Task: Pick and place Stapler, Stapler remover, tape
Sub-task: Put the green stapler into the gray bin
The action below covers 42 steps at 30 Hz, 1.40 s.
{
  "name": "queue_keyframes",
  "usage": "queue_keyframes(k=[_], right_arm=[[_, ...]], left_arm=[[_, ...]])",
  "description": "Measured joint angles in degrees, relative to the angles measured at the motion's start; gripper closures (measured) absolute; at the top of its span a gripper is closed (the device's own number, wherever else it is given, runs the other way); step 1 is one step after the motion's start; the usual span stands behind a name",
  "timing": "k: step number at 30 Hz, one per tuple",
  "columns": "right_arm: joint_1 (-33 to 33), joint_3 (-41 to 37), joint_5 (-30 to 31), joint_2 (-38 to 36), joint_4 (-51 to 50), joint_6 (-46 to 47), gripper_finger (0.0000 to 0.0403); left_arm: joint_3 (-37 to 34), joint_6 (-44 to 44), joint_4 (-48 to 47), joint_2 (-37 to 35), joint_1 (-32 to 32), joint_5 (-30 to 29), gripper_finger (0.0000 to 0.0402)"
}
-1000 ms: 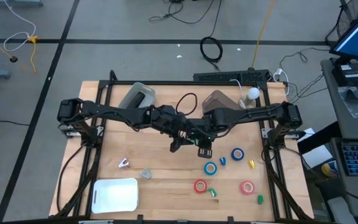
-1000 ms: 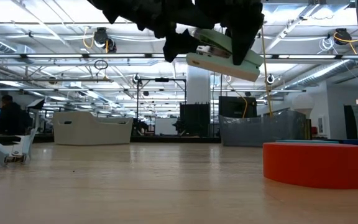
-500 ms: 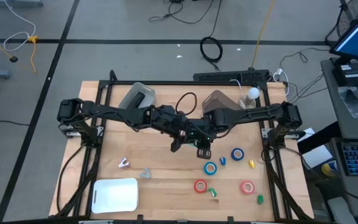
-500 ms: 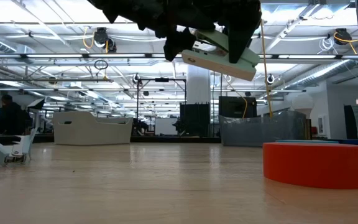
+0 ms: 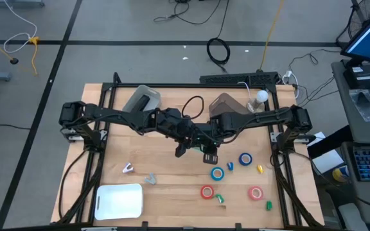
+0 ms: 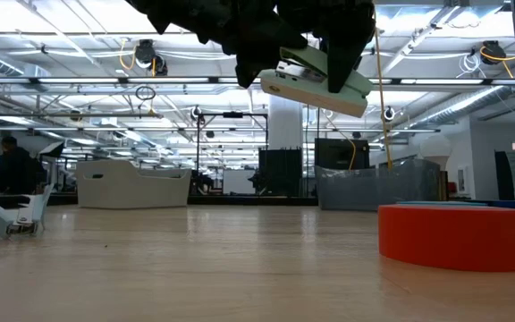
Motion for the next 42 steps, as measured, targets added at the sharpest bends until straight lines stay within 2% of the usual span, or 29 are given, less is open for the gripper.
queue_keyframes(k=[14, 22, 26, 28, 34, 42], right_arm=[[0.0, -0.2, -0.9, -0.1, -1.1, -0.7, 0.0202], [0.0, -0.1, 0.1, -0.9, -4.0, -0.5, 0.0191], [0.1, 0.0, 5.3, -2.4, -5.6, -0.8, 0.0200], [0.2, -0.9, 7.5, -4.1, -5.9, -0.9, 0.0205], [0.0, -5.3, 8.7, -10.9, -5.0, 2.0, 0.0214], [0.1, -19.4, 8.7, -24.7, 0.0, 11.5, 0.0216]], left_arm=[[0.3, 0.7, -6.6, -0.1, 0.2, -2.2, 0.0272], [0.3, 0.4, -14.7, -0.1, 0.2, -7.1, 0.0272], [0.3, -0.1, -18.2, -0.1, 0.7, -9.4, 0.0272], [0.2, -0.6, -18.8, -0.1, 1.1, -9.6, 0.0272], [0.2, -0.9, -19.3, -0.2, 2.4, -9.6, 0.0272], [0.1, -0.9, -18.3, -0.9, 5.0, -9.5, 0.0272]])
